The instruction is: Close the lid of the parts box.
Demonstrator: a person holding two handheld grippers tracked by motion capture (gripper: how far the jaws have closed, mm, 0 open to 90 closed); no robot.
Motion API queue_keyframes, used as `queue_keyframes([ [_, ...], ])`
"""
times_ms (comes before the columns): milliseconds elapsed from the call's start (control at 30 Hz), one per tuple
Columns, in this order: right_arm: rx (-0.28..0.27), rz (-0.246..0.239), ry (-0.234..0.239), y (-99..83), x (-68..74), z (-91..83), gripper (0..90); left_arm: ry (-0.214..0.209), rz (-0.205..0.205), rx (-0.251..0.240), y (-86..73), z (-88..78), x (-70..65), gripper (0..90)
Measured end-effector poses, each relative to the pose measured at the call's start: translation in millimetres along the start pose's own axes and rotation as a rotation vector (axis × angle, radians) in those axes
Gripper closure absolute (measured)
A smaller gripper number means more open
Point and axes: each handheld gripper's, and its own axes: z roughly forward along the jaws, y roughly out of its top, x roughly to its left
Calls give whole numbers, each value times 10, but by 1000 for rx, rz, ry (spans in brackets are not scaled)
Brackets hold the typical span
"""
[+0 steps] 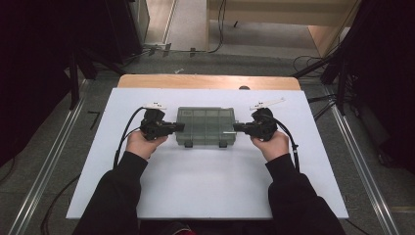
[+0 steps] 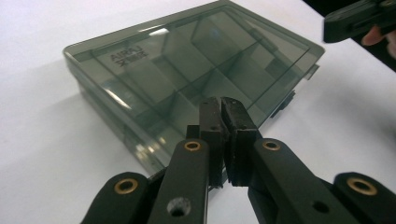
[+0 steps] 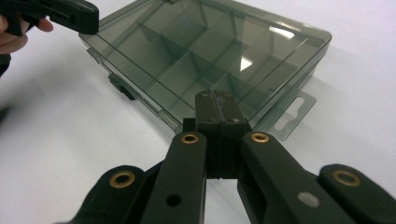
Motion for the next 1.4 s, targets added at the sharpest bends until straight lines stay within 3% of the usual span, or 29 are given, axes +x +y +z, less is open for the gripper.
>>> queue_keyframes([
  [533,45,0,-26,-106,-26,217,882,26,15,37,-114,98,41,878],
  [633,48,8,-10,-136,-58,235,882,38,31,54,-136,114,32,878],
  [700,39,9,-4,-151,-77,230,882,28,45,37,-164,123,38,878],
  [867,27,14,-5,-178,-90,215,882,14,24,30,-173,125,40,871],
  [1067,26,26,31,-197,-48,194,814,-13,27,31,-183,76,-20,747],
  [1400,-14,-8,49,-277,132,16,660,-34,8,9,-243,-109,-154,593],
])
